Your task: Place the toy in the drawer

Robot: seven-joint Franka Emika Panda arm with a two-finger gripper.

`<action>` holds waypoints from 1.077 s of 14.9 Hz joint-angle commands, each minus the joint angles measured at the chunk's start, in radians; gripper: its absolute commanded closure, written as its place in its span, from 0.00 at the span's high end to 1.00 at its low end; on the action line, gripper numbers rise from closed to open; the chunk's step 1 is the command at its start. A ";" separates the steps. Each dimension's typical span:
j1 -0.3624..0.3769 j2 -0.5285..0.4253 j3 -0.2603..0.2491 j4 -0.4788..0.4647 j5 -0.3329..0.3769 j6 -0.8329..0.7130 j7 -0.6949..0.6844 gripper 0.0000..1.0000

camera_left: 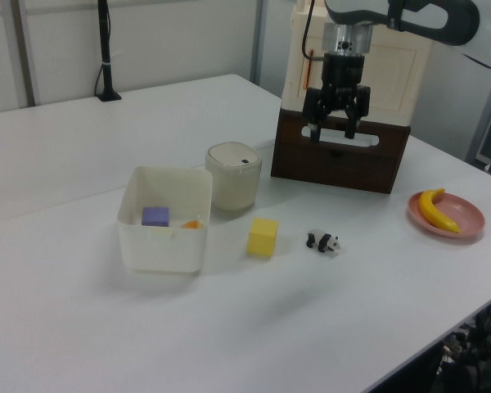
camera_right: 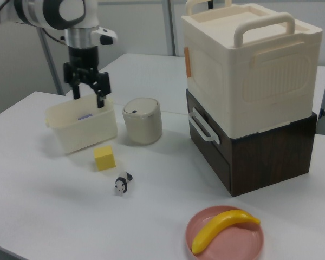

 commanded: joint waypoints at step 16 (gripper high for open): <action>-0.052 0.029 0.000 -0.048 -0.094 0.205 -0.042 1.00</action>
